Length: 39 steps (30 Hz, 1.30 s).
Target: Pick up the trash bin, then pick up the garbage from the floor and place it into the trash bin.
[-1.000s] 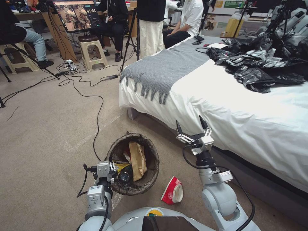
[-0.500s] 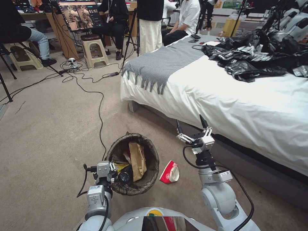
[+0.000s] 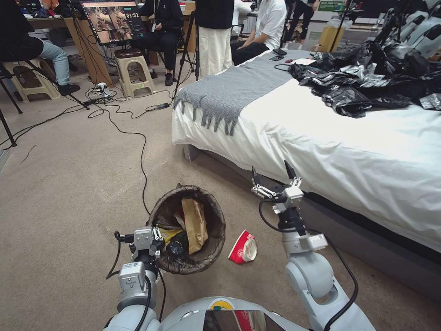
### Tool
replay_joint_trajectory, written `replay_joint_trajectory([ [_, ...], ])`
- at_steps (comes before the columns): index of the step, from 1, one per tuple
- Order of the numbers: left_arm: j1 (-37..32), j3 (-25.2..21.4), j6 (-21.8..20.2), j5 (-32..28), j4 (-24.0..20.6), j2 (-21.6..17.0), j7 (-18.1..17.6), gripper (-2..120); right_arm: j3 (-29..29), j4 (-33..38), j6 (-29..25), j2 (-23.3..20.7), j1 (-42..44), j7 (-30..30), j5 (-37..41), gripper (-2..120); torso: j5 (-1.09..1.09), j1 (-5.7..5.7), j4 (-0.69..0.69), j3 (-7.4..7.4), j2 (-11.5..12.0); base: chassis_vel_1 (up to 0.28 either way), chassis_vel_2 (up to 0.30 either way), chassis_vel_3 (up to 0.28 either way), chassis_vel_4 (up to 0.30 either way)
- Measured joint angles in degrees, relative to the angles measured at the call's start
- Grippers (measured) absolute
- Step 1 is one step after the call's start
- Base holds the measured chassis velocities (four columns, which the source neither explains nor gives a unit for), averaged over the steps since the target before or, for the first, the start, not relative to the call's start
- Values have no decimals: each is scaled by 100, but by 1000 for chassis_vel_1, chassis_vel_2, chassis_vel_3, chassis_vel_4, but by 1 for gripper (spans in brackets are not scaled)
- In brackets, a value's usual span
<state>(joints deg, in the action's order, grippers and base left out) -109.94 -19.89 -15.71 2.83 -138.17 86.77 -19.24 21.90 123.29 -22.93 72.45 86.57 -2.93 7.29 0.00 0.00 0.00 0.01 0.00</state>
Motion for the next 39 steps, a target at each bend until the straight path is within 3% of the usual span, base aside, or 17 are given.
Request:
replay_joint_trajectory([
  [2,32,-46,0,4,-58,1,2,0,-154,0,414,-83,-175,-312,22,100,0,0,-1,-1,0,0,0,0,0],
  [11,72,-116,2,5,-136,7,3,0,-377,-24,1104,-219,-489,-578,221,100,0,0,1,0,0,0,0,0,0],
  [14,89,-142,3,-34,-214,21,8,0,-613,-226,2077,-411,-782,-876,720,100,1,0,1,0,0,0,0,0,0],
  [15,89,-142,3,-34,-214,21,8,0,-613,-226,2077,-411,-782,-876,720,100,1,0,1,0,0,0,0,0,0],
  [17,94,-165,3,-57,-244,25,5,0,-774,-419,2940,-580,-899,-1074,1290,100,1,0,1,0,0,0,0,0,0],
  [19,94,-167,3,-58,-247,25,5,0,-780,-428,2957,-588,-902,-1079,1314,100,1,0,1,0,0,0,0,0,0],
  [25,107,-165,3,-69,-247,38,0,0,-1230,-975,4151,-941,-1021,-1385,2203,100,1,0,0,0,0,0,0,0,0],
  [31,121,-97,4,-27,-206,62,-1,0,-1590,-1627,4486,-1086,-879,-1455,2307,100,1,0,0,-1,0,0,0,0,0],
  [39,45,-50,56,54,-204,57,-4,0,-1777,-2592,4437,-651,-883,-1278,2195,100,0,0,0,-1,0,0,0,0,0],
])
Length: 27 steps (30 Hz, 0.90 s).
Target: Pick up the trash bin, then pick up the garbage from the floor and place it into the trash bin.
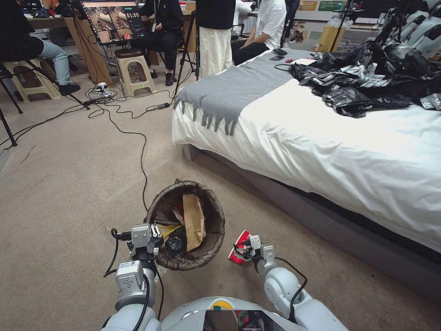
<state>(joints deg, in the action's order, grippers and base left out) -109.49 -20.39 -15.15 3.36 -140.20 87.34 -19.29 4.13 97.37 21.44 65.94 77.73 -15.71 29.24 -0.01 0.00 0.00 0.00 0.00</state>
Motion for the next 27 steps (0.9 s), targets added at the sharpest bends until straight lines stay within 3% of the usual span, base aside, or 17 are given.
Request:
replay_joint_trajectory([
  [11,6,23,9,28,58,3,-8,0,-52,-1099,-372,585,-251,240,-250,99,1,0,0,0,0,0,0,0,0],
  [15,6,10,11,30,61,3,-11,0,-27,-1403,-477,692,-375,281,-295,87,0,0,0,0,0,0,0,0,0],
  [17,16,5,11,29,70,3,-12,0,27,-1570,-593,712,-420,361,-351,75,0,0,0,0,0,0,0,0,0],
  [27,48,-2,12,20,105,1,-15,0,144,-1640,-720,669,-454,446,-402,43,1,0,-1,0,0,0,0,0,0],
])
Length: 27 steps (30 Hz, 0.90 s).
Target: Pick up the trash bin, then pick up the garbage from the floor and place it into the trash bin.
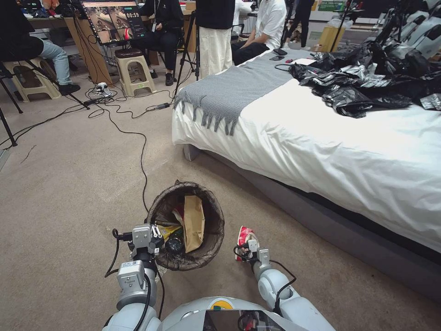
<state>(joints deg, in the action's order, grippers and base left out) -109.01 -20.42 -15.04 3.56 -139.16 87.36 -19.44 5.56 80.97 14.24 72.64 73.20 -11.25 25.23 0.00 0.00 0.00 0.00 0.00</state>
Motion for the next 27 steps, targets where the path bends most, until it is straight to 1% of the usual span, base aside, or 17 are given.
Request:
replay_joint_trajectory([
  [1,5,2,0,0,7,2,0,0,7,4,-11,-5,-11,2,-7,37,0,0,0,0,0,0,0,0,0],
  [2,5,2,0,0,7,2,0,0,7,4,-11,-5,-11,2,-7,37,0,0,0,0,0,0,0,0,0],
  [3,8,3,0,0,9,3,0,0,9,6,-17,-8,-16,2,-13,35,0,0,0,0,0,0,0,0,0],
  [4,11,5,0,0,14,5,0,0,12,9,-32,-12,-27,2,-29,28,0,0,0,0,0,0,0,0,0],
  [5,11,5,0,0,14,5,0,0,12,9,-32,-12,-27,2,-29,28,0,0,0,0,0,0,0,0,0],
  [6,12,5,0,0,16,6,0,0,12,10,-36,-14,-34,3,-40,25,0,0,0,0,0,0,0,0,0],
  [7,14,5,0,0,18,6,0,0,12,10,-42,-17,-42,2,-52,16,0,0,0,0,0,0,0,0,0],
  [9,15,4,0,1,18,6,0,0,12,10,-46,-19,-46,1,-55,14,0,0,0,0,0,0,0,0,0],
  [10,16,4,0,0,19,6,0,0,13,10,-48,-20,-48,0,-59,10,0,0,0,0,0,0,0,0,0],
  [12,16,4,0,0,19,6,0,0,13,10,-48,-20,-48,0,-59,10,0,0,0,0,0,0,0,0,0],
  [13,21,0,-1,0,21,6,0,0,14,10,-56,-26,-59,0,-73,0,0,0,0,0,0,0,0,0,0],
  [27,37,-13,-6,-10,44,2,1,0,18,19,-115,-43,-114,12,-163,0,1,0,0,0,0,0,0,0,0],
])
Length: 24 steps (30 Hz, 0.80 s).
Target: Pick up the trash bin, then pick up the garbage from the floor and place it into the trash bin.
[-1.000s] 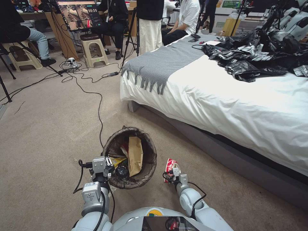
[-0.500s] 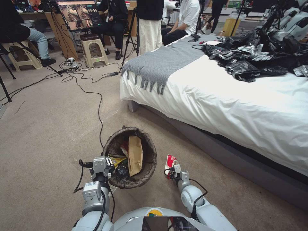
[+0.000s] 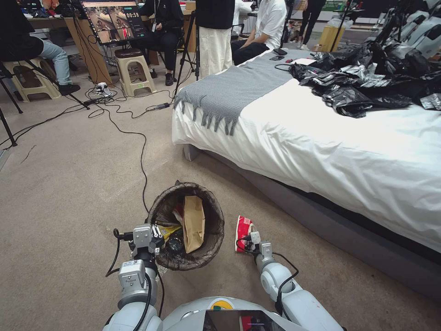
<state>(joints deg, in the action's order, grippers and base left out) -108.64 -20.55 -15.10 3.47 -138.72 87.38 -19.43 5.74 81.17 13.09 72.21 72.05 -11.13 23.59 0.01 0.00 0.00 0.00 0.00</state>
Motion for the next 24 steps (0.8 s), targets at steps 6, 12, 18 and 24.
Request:
replay_joint_trajectory([
  [6,4,2,-7,-4,13,0,3,0,40,78,-174,-63,-20,25,-202,0,-1,0,0,0,0,0,0,0,0],
  [12,-7,24,-18,-14,64,-12,4,0,260,840,-1469,-155,55,1,-1442,0,0,0,-1,0,0,0,0,0,0],
  [18,-4,33,-27,-8,134,-37,11,0,690,3188,-3274,-459,-5,1278,-1099,0,-1,0,0,0,0,0,0,0,0],
  [24,-3,74,-29,37,180,-38,20,0,342,4479,-3282,-944,204,2078,228,0,-1,0,0,-1,0,0,0,0,0],
])
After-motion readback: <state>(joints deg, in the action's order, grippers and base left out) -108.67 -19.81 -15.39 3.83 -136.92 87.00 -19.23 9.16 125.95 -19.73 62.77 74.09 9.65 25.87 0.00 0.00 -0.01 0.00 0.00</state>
